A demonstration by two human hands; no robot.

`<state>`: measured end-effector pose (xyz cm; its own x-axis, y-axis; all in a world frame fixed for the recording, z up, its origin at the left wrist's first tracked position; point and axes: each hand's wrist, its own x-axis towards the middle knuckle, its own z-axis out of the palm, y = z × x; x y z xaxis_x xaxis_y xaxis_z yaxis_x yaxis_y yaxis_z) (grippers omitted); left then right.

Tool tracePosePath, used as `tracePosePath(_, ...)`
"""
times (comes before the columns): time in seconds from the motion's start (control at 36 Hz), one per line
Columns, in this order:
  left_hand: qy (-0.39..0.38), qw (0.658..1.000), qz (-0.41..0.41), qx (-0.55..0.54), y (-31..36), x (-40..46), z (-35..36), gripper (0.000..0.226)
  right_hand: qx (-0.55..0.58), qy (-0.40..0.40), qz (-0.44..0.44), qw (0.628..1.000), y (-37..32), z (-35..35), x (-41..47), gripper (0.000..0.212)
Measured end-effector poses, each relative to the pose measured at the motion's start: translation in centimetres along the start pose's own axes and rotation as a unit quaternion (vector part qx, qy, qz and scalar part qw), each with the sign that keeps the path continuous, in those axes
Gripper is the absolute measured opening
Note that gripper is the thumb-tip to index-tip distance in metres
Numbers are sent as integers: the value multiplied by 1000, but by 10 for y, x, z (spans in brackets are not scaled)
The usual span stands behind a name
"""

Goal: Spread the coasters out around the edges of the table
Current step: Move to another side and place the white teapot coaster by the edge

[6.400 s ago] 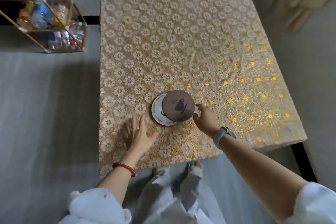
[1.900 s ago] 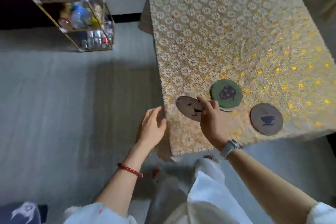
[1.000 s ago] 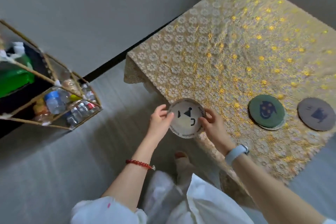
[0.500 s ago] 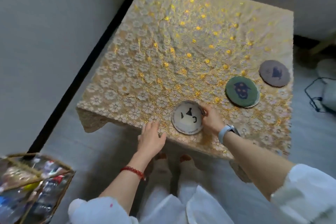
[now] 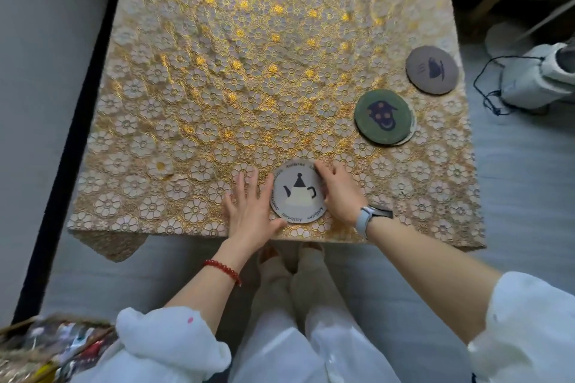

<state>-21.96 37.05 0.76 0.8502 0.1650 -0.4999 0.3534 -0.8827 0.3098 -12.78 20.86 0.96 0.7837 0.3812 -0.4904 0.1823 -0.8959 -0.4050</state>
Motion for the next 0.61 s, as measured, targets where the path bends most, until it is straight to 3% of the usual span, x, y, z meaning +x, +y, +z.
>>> tracePosePath(0.61, -4, 1000, 5, 6, -4, 3, 4, 97, 2, 65, 53, 997, -16, 10, -11, 68)
